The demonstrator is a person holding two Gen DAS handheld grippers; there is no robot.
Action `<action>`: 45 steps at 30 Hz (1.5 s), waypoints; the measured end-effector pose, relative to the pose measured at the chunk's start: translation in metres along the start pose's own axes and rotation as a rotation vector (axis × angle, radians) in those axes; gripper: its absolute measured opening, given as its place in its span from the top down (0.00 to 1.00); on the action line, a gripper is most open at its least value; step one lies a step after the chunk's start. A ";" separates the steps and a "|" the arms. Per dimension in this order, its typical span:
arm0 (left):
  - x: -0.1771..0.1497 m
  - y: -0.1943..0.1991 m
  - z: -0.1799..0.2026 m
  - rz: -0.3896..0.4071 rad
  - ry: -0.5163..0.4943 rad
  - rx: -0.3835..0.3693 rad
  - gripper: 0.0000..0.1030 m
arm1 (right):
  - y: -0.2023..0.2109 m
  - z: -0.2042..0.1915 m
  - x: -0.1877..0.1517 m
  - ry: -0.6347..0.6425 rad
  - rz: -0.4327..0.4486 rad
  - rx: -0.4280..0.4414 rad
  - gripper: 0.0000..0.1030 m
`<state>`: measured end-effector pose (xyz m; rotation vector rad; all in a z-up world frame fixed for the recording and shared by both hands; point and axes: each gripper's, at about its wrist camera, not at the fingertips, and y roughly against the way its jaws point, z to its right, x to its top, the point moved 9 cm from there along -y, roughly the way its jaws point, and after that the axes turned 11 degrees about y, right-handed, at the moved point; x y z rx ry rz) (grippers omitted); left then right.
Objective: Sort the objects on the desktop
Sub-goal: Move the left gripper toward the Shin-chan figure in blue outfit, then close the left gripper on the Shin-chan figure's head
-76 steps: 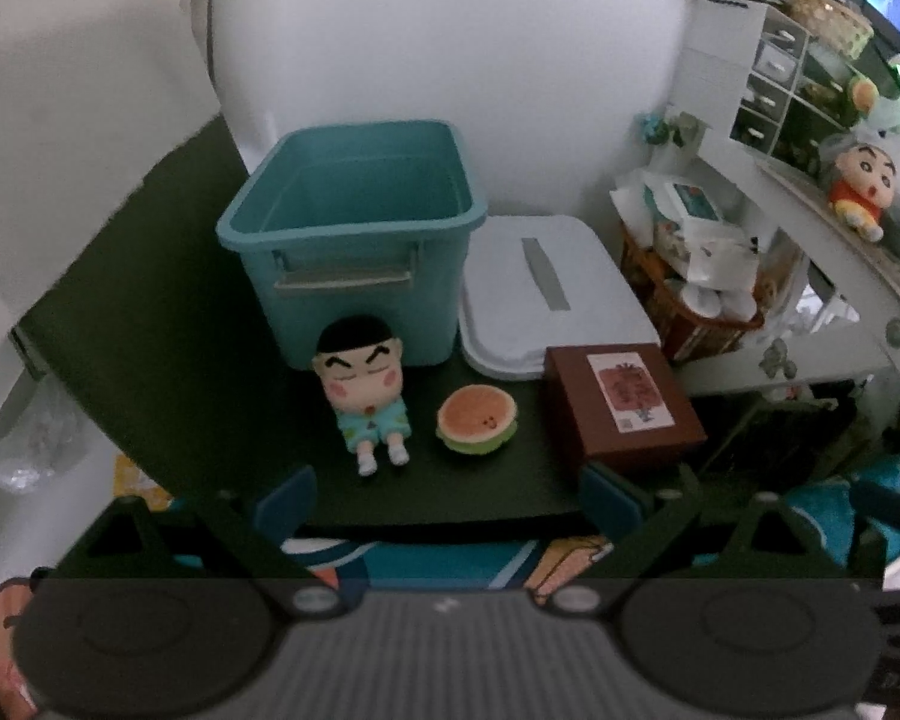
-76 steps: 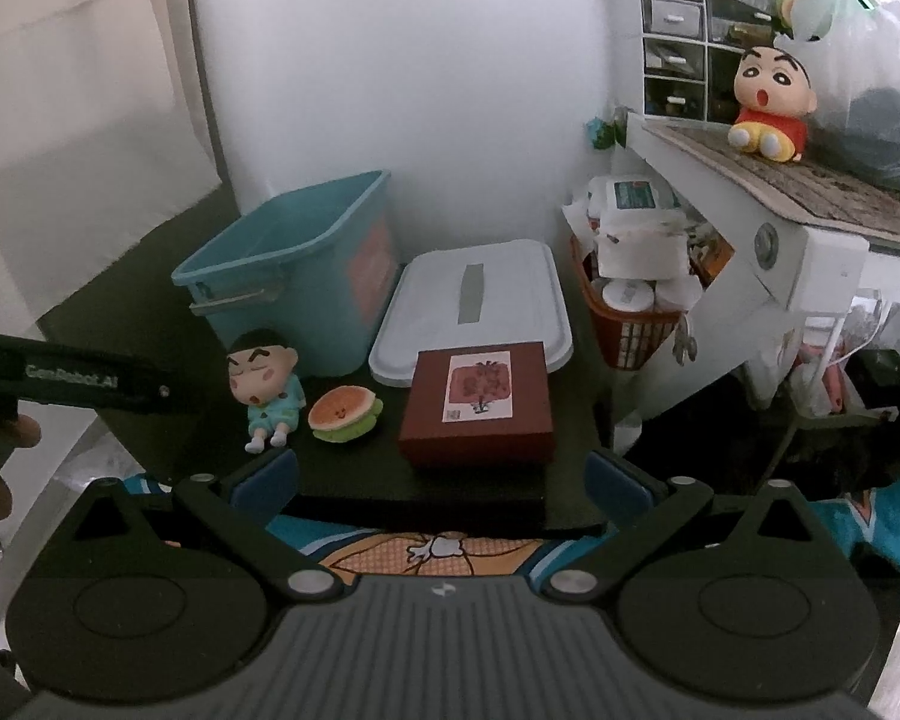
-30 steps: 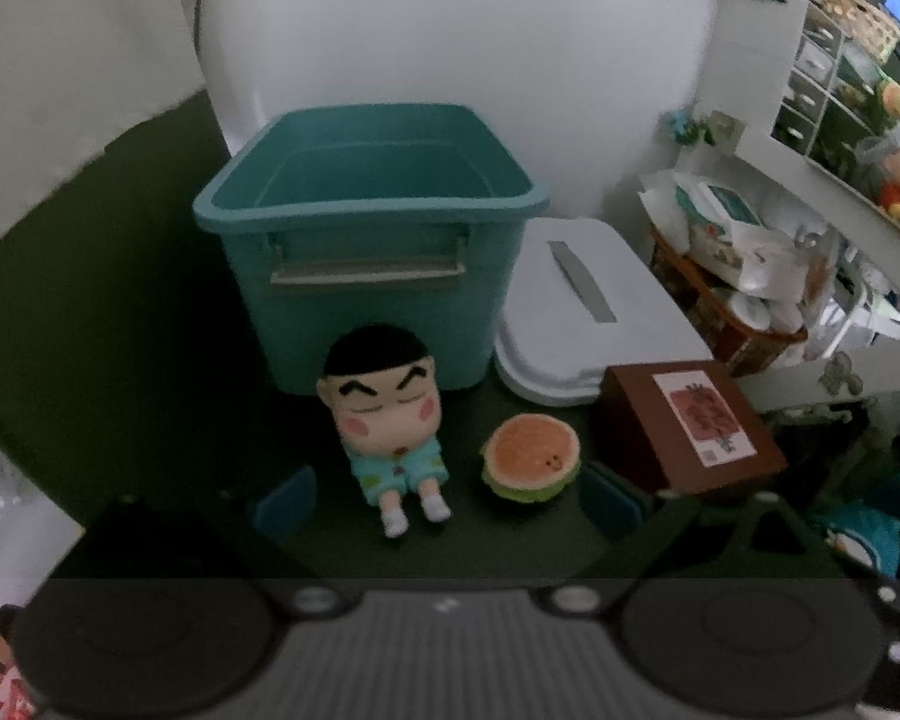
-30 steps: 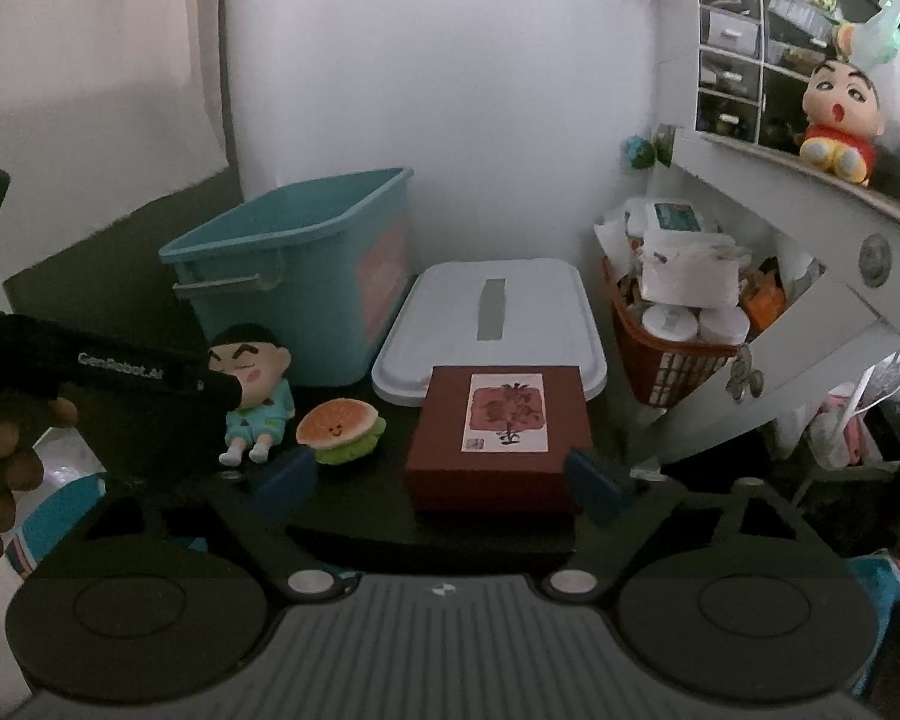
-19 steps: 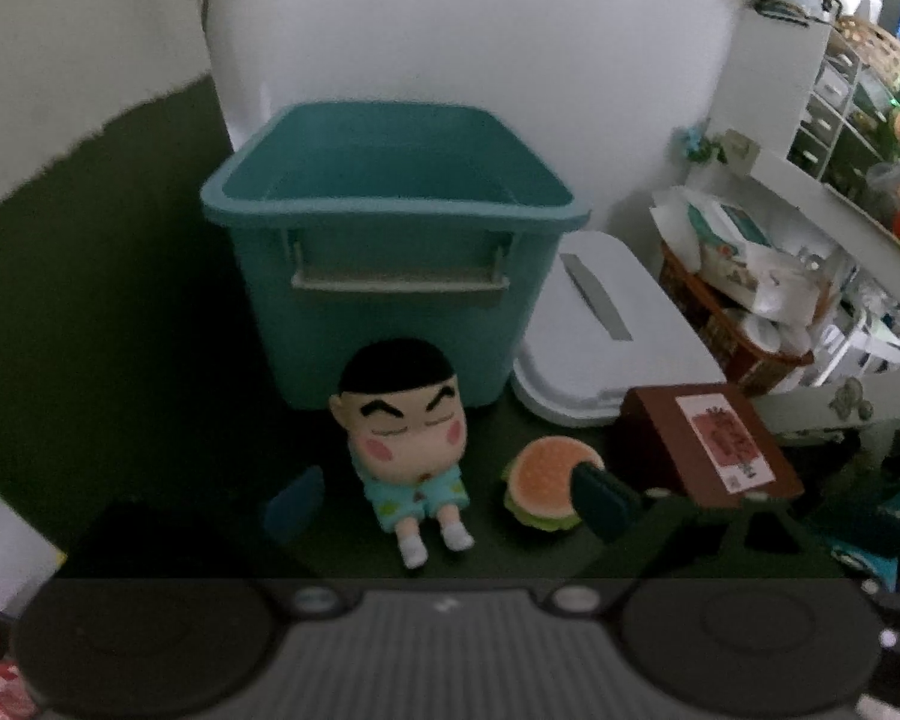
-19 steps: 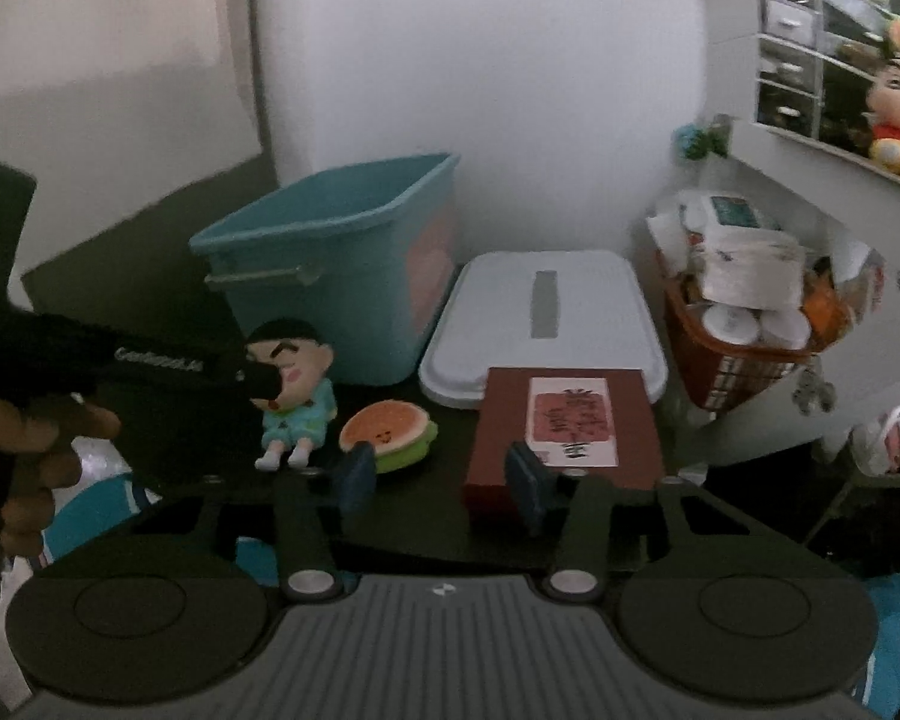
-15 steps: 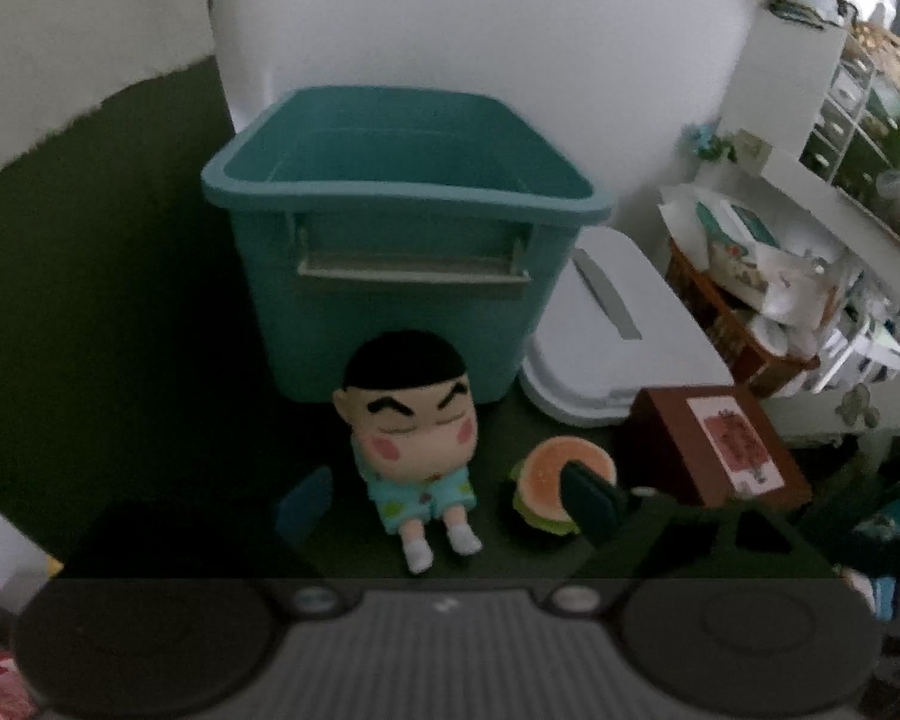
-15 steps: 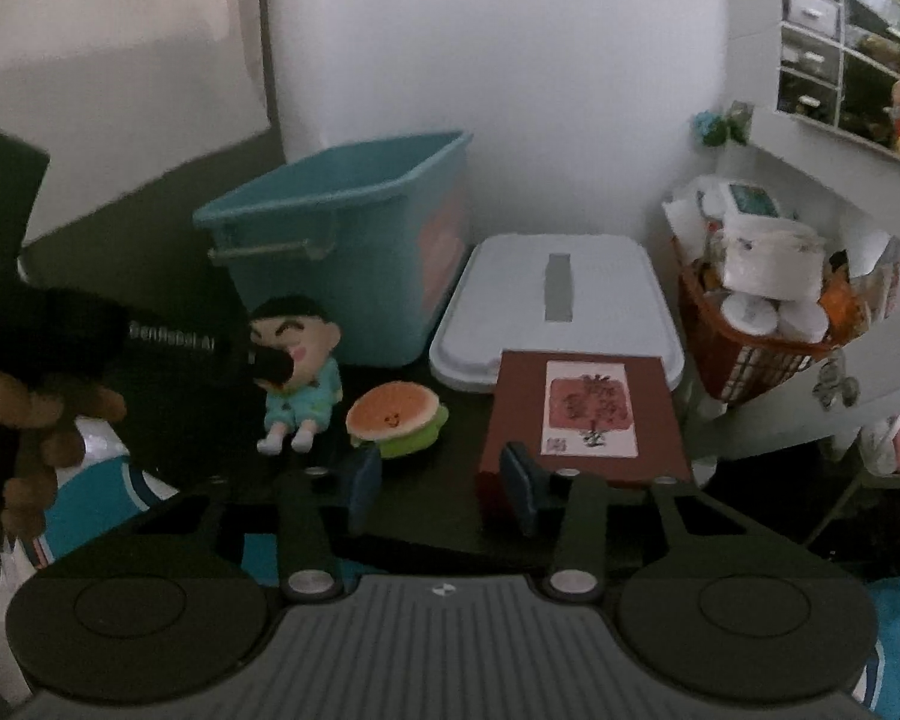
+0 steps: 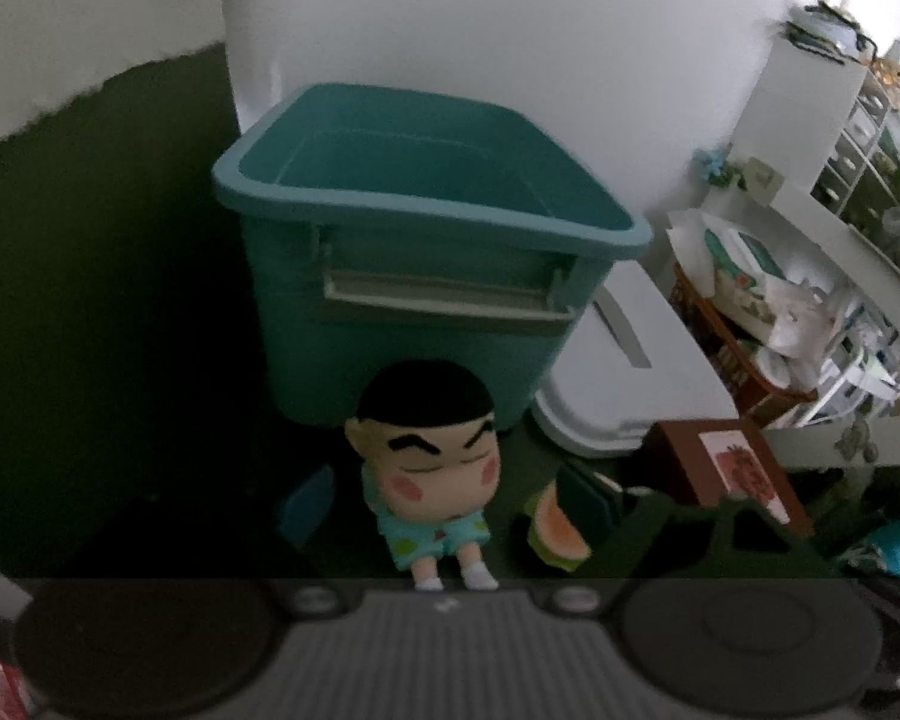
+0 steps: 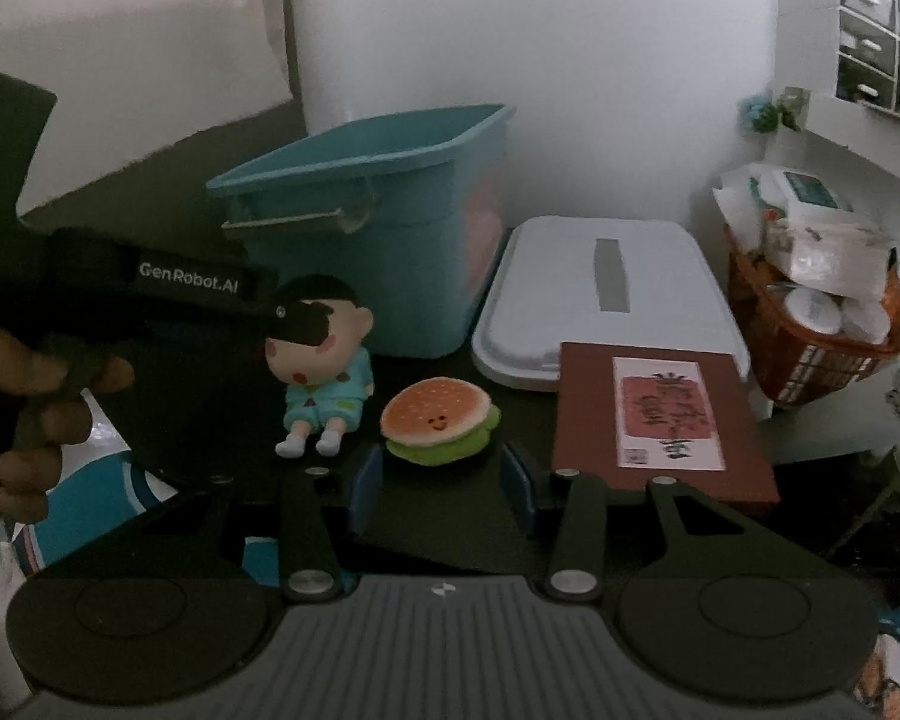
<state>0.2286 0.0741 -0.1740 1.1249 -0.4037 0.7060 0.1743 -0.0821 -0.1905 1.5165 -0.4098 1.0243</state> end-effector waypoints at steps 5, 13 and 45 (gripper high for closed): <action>0.003 0.002 -0.003 -0.001 0.014 -0.018 0.25 | -0.015 -0.013 -0.001 0.013 -0.011 0.014 0.54; 0.006 0.003 -0.008 -0.010 0.035 -0.051 0.27 | -0.035 -0.035 -0.004 0.028 -0.040 0.048 0.58; 0.015 -0.011 -0.011 -0.020 0.091 -0.116 0.27 | -0.082 -0.063 0.007 0.034 -0.035 0.071 0.88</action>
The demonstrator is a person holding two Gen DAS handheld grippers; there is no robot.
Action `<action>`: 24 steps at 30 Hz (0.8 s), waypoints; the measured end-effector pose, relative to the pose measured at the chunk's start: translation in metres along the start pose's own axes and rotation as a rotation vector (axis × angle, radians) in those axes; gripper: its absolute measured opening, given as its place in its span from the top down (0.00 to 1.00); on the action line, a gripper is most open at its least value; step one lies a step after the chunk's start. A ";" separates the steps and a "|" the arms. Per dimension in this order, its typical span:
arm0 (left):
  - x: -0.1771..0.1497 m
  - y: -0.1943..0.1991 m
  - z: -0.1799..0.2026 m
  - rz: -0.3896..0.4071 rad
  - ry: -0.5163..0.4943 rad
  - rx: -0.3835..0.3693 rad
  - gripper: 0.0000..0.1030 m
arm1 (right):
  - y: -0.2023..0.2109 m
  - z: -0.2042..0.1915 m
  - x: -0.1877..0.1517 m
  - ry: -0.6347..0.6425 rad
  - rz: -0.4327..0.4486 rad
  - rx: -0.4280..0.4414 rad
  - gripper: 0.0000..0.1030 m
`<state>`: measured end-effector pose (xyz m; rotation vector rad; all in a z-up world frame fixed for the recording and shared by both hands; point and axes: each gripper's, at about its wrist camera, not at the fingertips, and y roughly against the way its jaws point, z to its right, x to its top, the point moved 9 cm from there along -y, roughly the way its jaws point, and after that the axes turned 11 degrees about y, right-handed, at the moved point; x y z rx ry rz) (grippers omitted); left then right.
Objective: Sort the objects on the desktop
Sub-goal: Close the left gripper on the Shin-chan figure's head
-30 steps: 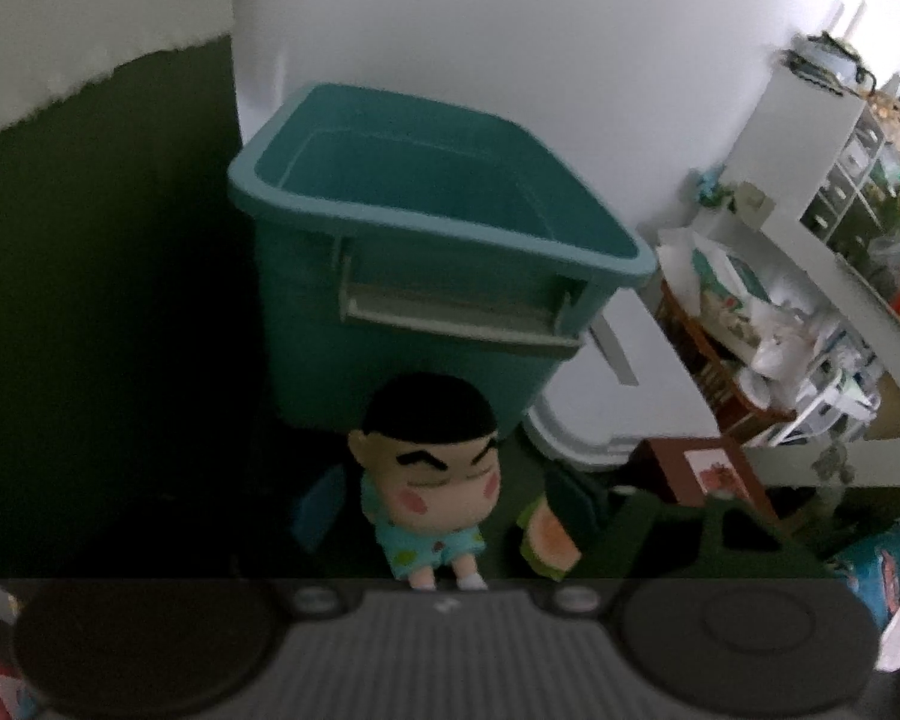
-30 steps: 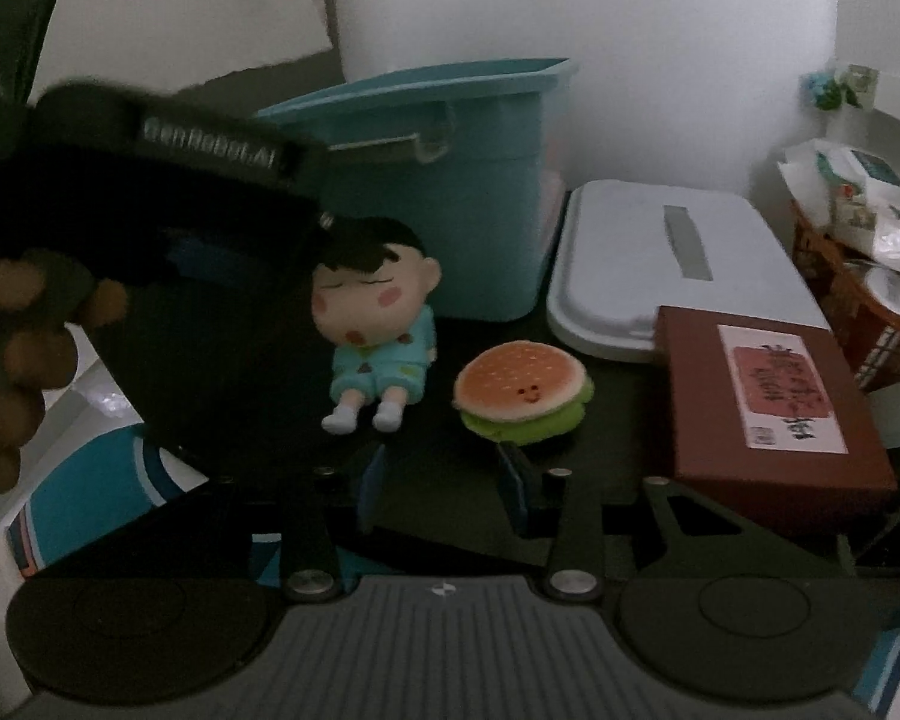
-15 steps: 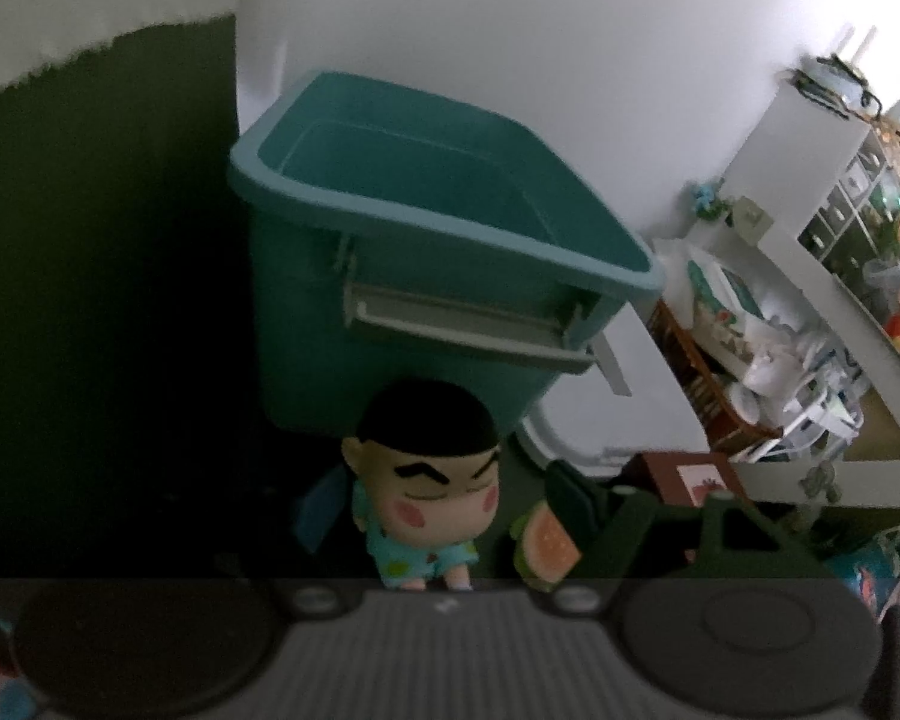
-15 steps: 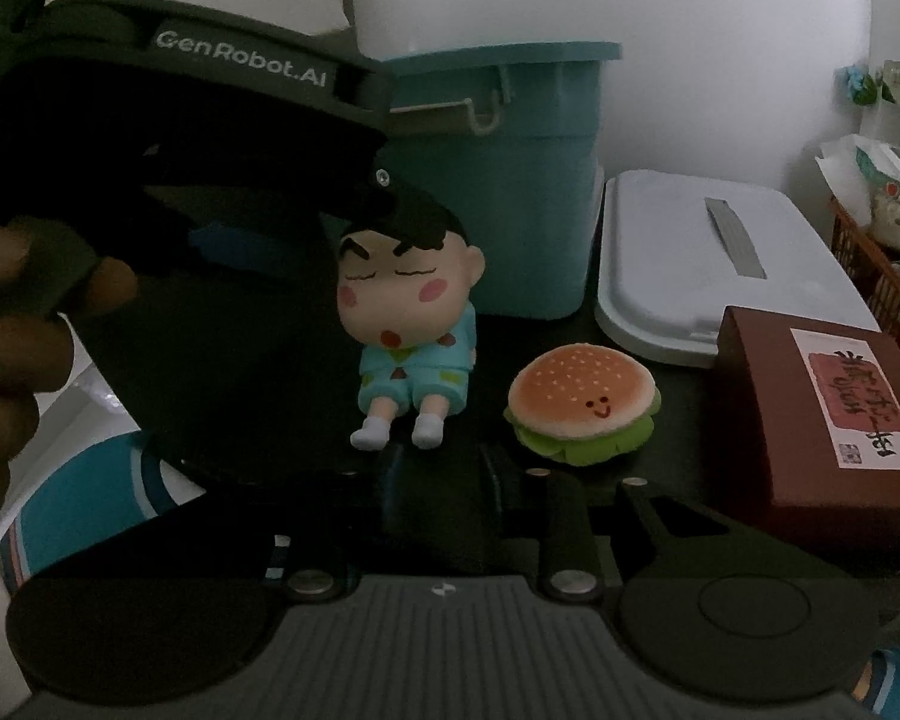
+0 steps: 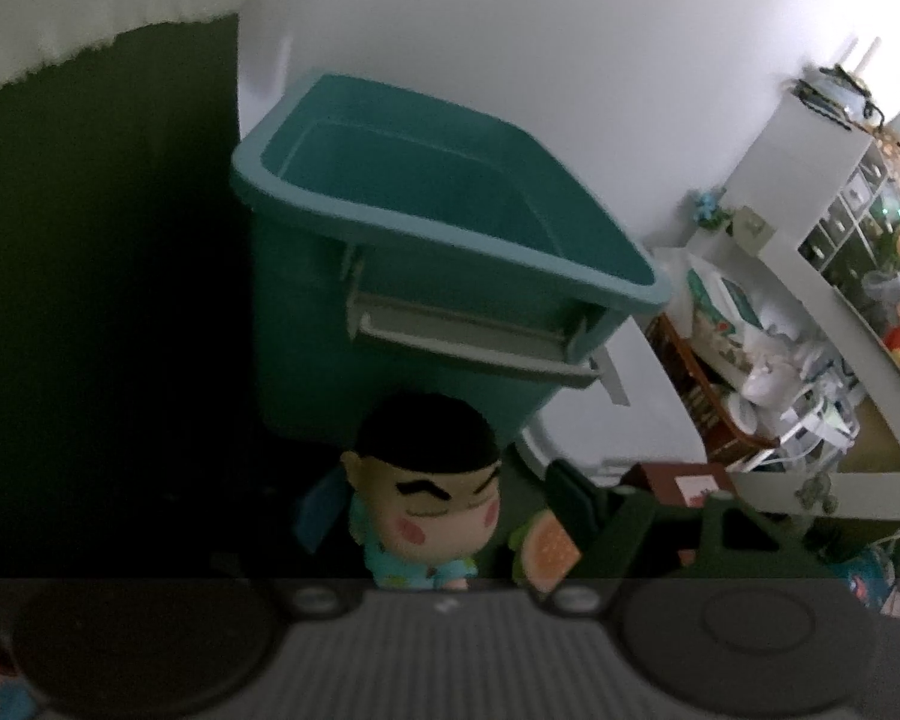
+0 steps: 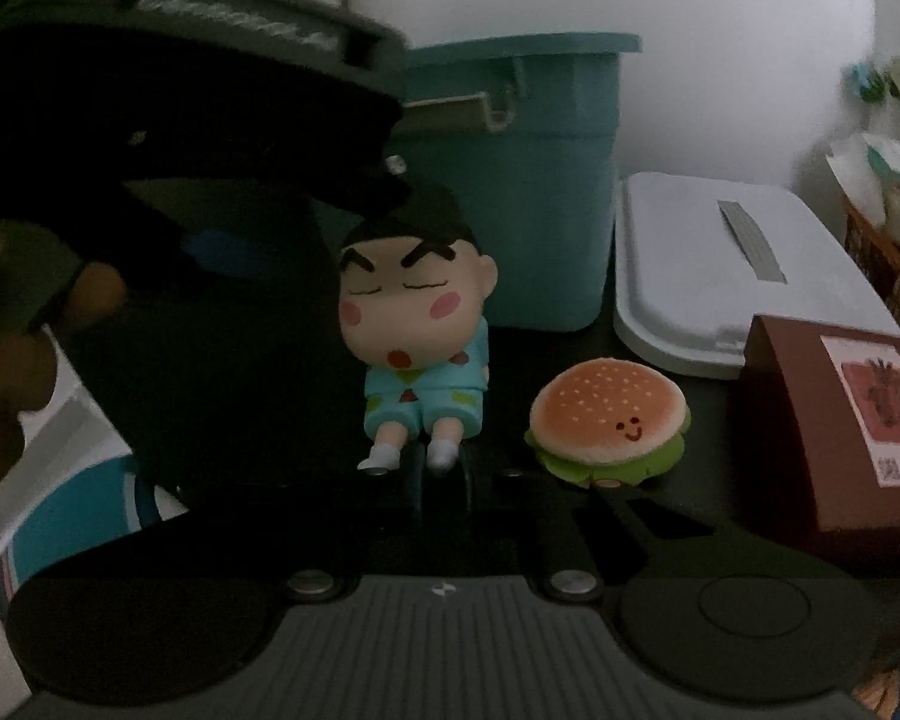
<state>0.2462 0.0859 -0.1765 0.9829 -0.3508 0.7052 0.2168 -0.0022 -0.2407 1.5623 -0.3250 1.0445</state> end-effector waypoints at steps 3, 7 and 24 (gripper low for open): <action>-0.001 0.001 0.004 -0.002 -0.006 -0.011 0.27 | 0.006 0.001 0.000 0.002 0.001 0.003 0.88; -0.005 0.001 0.007 -0.011 -0.015 -0.016 0.27 | 0.014 0.001 -0.005 0.011 -0.017 0.000 0.88; -0.016 0.006 0.022 -0.054 -0.028 -0.096 0.31 | 0.043 0.025 -0.028 0.055 -0.123 -0.056 0.88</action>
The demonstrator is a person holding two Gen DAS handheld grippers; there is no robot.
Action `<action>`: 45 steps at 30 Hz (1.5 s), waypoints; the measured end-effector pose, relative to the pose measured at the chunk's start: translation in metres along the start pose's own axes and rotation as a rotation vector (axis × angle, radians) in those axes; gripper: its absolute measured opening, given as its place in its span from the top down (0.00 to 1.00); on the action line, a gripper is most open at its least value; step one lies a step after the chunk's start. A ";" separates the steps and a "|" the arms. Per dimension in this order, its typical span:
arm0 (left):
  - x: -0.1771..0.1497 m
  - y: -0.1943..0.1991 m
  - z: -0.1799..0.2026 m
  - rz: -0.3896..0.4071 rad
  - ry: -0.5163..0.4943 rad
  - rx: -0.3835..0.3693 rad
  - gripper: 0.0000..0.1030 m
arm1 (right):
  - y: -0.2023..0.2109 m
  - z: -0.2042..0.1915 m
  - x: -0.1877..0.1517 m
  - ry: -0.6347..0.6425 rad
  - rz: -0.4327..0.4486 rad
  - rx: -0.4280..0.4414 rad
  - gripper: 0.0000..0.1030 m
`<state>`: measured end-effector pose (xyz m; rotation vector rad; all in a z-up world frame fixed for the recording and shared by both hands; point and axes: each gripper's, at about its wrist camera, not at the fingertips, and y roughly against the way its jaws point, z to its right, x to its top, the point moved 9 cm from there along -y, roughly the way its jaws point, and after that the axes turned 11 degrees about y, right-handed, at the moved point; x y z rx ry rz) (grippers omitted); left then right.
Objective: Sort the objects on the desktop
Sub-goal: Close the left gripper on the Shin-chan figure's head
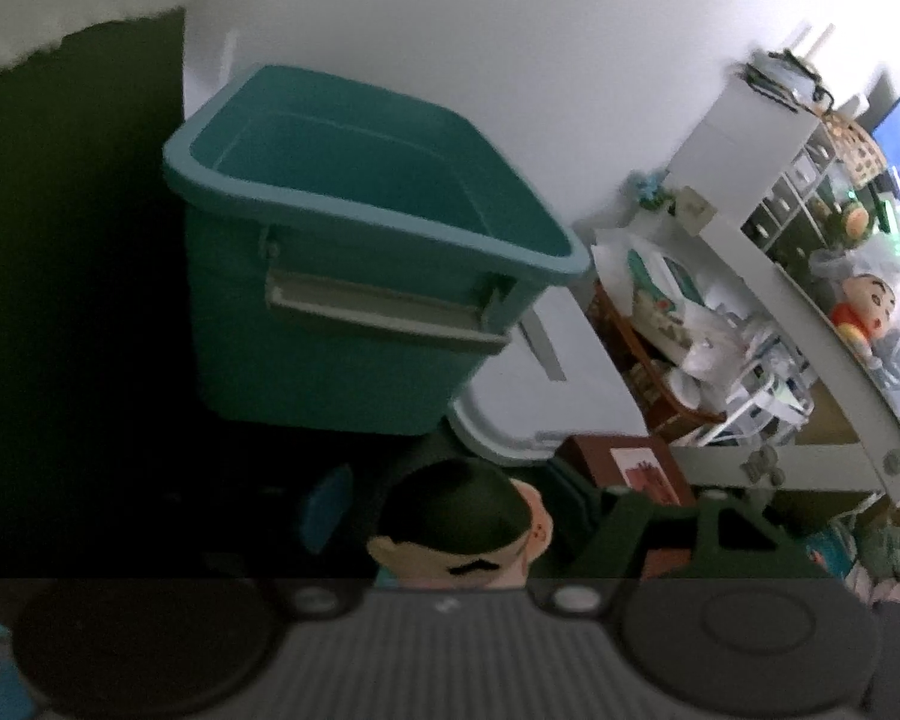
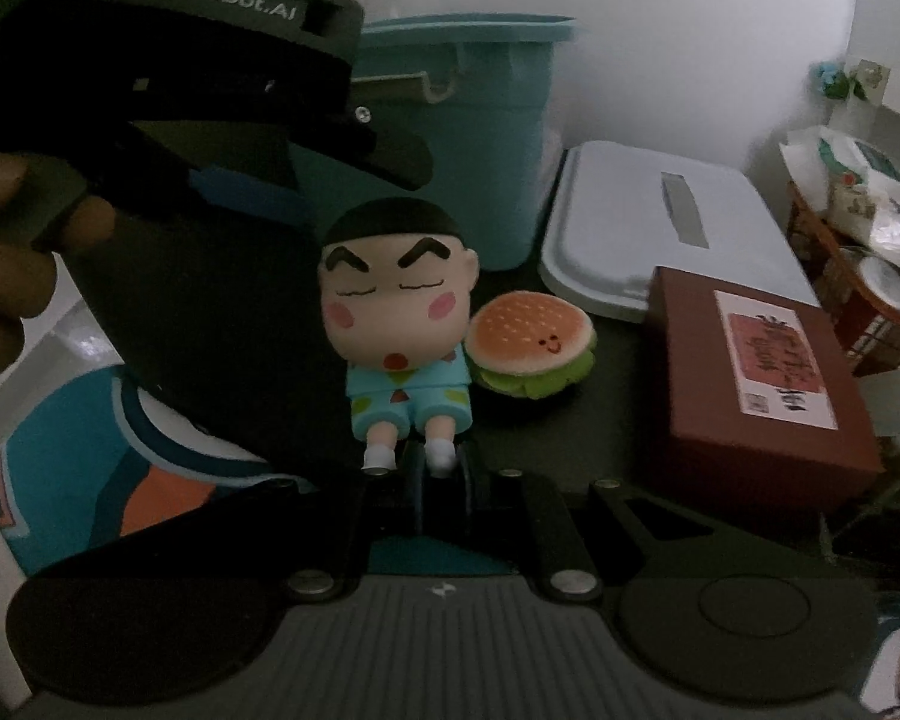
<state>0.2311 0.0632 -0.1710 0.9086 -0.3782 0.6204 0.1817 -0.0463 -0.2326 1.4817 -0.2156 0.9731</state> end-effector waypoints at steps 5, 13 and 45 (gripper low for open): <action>-0.008 -0.001 0.010 -0.052 -0.041 -0.054 0.32 | 0.012 0.011 0.000 0.004 -0.009 -0.023 0.86; -0.015 -0.003 0.014 -0.077 -0.077 -0.052 0.27 | 0.032 0.015 0.000 0.063 -0.005 0.001 0.54; -0.040 -0.023 0.016 -0.223 -0.073 -0.106 0.30 | -0.020 -0.002 0.005 0.055 0.074 0.044 0.37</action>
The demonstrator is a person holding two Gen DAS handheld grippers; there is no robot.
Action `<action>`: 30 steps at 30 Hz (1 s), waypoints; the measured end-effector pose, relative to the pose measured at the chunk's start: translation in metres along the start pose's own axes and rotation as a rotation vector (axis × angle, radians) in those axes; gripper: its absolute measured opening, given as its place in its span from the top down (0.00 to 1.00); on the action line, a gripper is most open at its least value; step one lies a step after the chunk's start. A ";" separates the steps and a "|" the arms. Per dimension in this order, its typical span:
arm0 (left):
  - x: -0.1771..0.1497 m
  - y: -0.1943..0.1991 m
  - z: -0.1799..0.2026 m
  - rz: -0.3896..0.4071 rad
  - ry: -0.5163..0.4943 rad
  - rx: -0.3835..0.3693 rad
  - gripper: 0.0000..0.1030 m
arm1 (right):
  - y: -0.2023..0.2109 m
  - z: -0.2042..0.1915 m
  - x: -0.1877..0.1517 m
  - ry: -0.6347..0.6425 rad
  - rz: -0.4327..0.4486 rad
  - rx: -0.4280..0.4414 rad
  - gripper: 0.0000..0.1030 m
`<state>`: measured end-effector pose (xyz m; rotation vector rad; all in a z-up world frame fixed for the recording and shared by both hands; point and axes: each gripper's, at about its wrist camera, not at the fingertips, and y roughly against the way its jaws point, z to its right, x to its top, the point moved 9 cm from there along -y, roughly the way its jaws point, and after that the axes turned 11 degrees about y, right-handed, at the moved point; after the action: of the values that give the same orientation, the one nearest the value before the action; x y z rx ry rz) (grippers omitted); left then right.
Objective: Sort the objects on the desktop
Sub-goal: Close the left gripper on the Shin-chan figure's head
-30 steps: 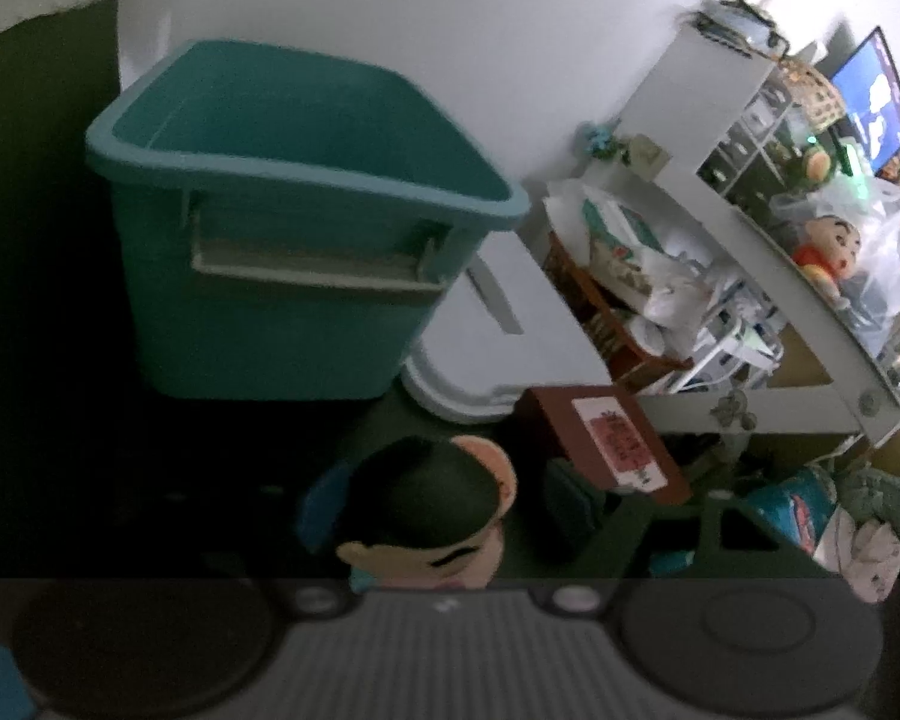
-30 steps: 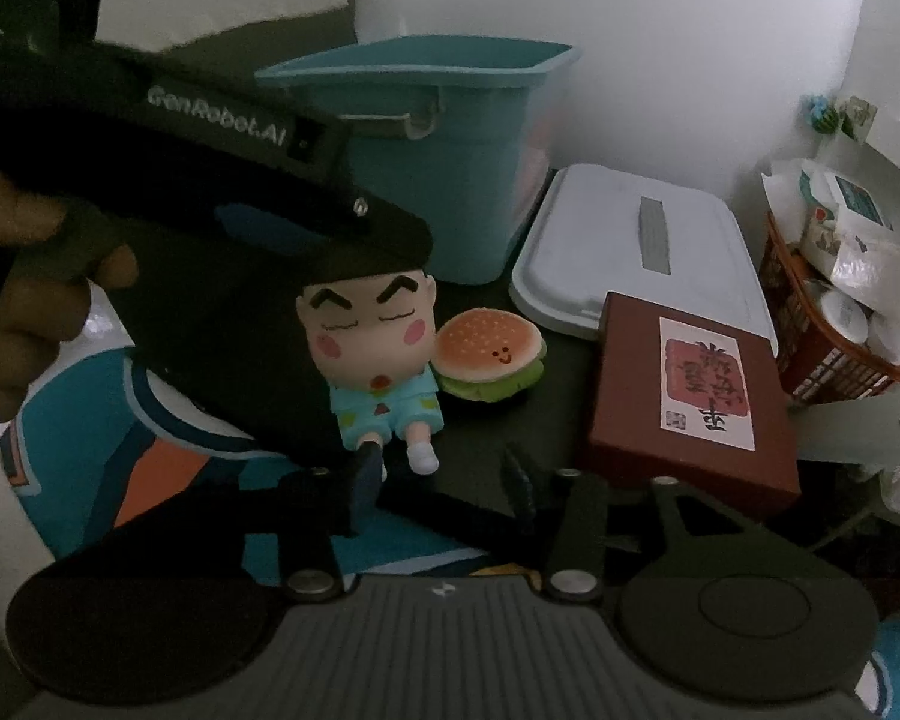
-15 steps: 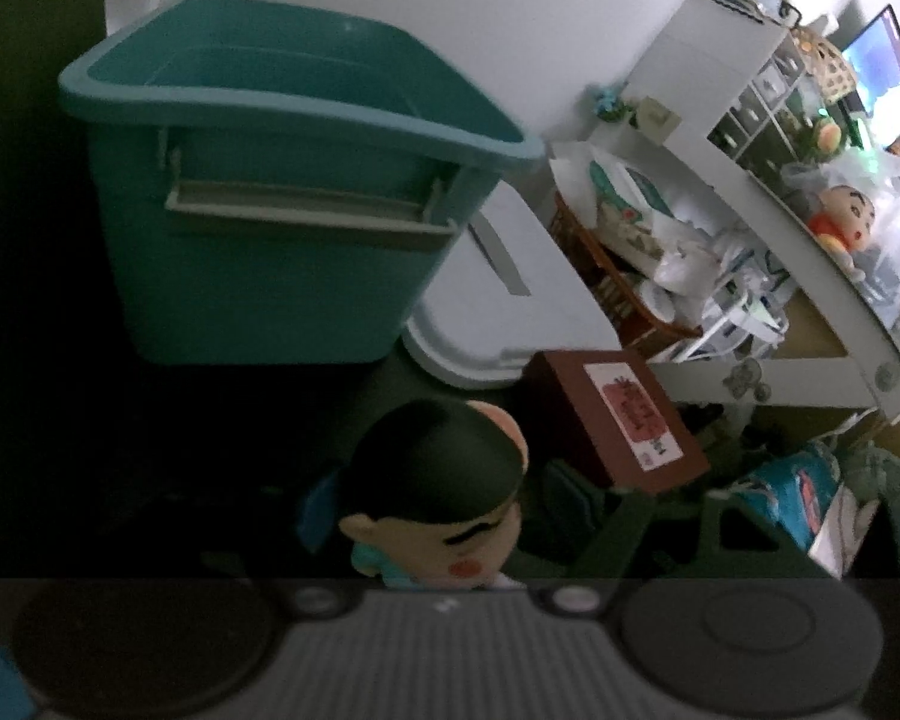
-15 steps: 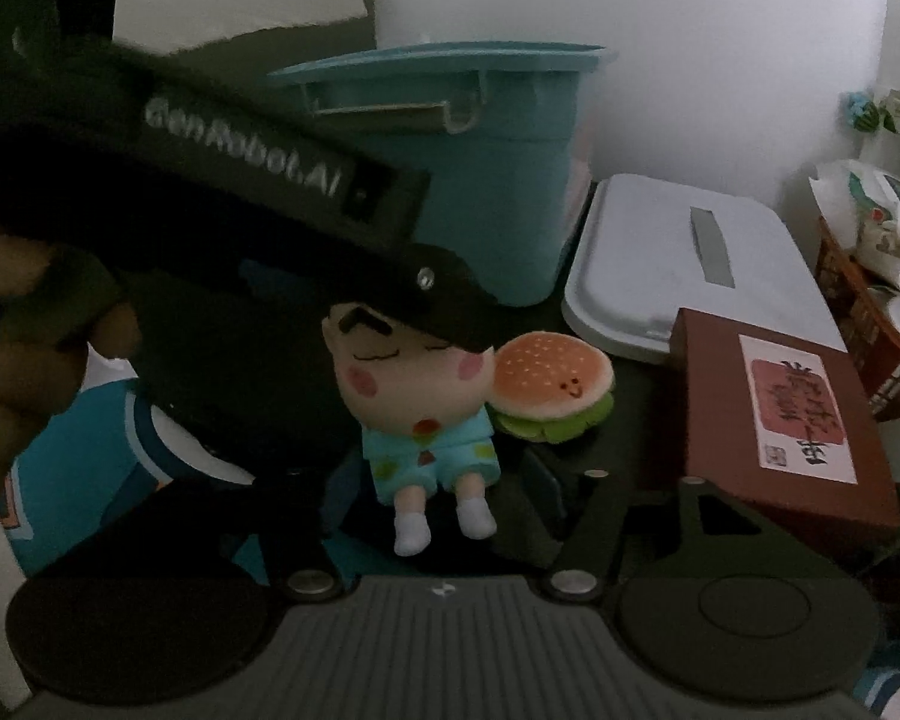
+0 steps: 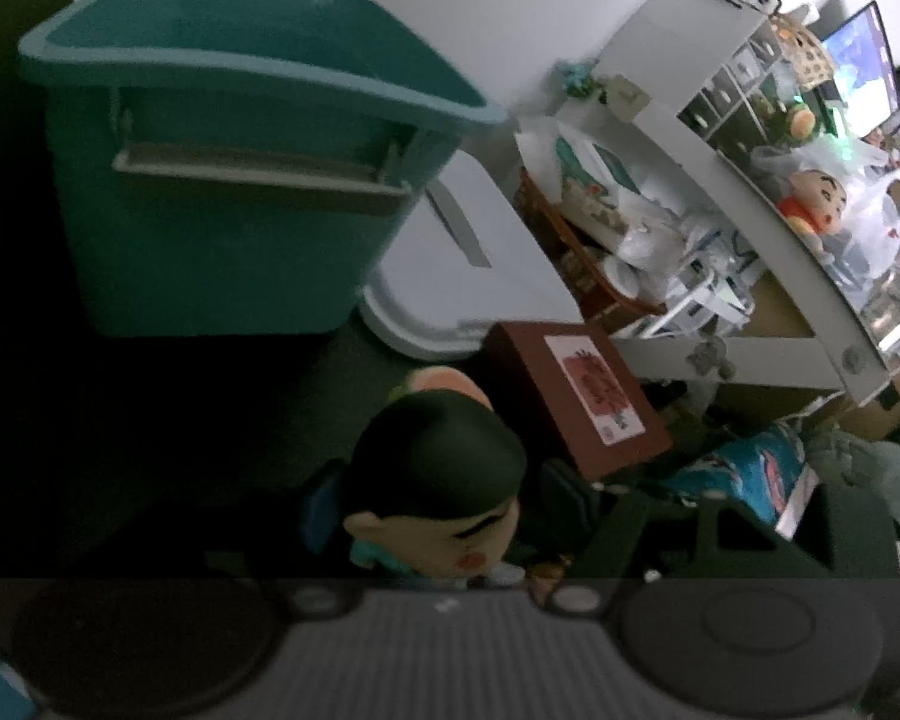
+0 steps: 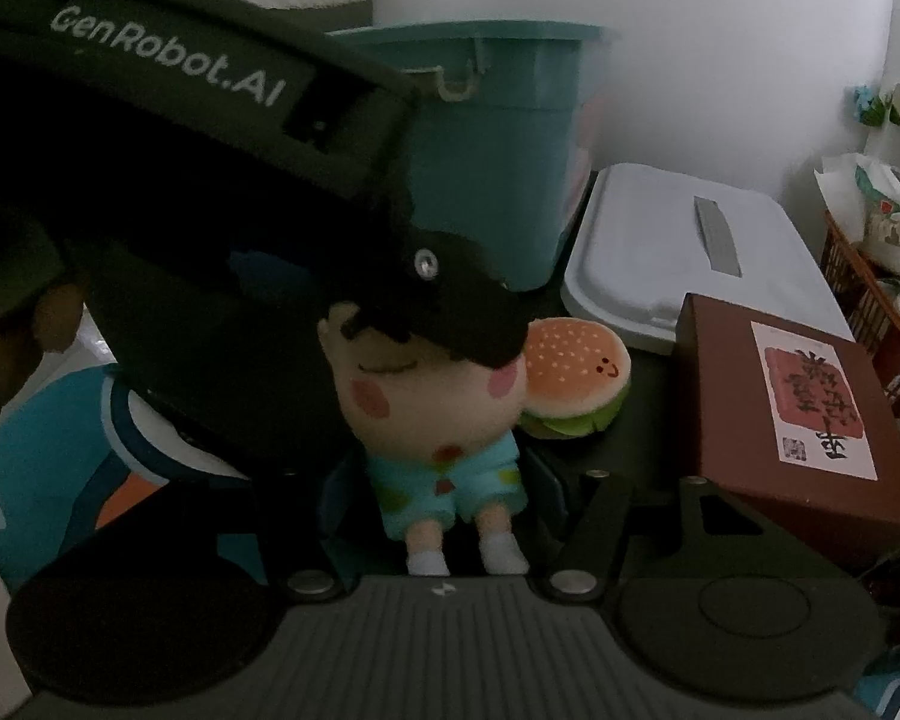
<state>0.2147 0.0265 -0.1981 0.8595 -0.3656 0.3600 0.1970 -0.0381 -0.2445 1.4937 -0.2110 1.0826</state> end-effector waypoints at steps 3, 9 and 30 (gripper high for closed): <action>-0.004 -0.001 0.003 -0.009 -0.018 0.006 0.30 | 0.002 0.000 0.002 0.001 0.012 -0.007 0.37; -0.007 -0.002 0.004 -0.020 -0.031 0.008 0.29 | 0.002 0.000 0.001 0.008 0.021 -0.011 0.37; 0.001 0.000 -0.004 -0.009 0.018 -0.003 0.30 | 0.005 -0.010 0.001 -0.003 0.013 0.009 0.42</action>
<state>0.2163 0.0297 -0.1999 0.8542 -0.3454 0.3586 0.1891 -0.0307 -0.2419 1.5041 -0.2180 1.0929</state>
